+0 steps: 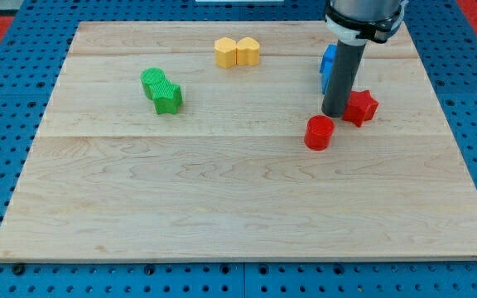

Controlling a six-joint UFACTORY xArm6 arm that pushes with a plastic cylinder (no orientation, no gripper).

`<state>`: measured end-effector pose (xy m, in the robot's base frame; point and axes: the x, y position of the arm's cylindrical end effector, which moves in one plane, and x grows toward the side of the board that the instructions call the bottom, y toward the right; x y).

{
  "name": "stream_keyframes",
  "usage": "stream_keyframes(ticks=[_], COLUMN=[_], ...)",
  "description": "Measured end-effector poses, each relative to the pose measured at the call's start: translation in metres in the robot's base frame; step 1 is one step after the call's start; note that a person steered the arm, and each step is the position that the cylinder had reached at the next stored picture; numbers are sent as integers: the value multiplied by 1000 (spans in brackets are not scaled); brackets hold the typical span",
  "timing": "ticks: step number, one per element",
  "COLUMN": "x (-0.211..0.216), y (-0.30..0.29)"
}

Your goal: Point at the red circle

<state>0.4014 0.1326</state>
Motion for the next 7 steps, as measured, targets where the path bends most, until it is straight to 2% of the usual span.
stream_keyframes(ticks=[1, 2, 3, 4, 6, 7], x=[0, 0, 1, 25, 30, 48], y=[-33, -98, -98, -98, -98, -98])
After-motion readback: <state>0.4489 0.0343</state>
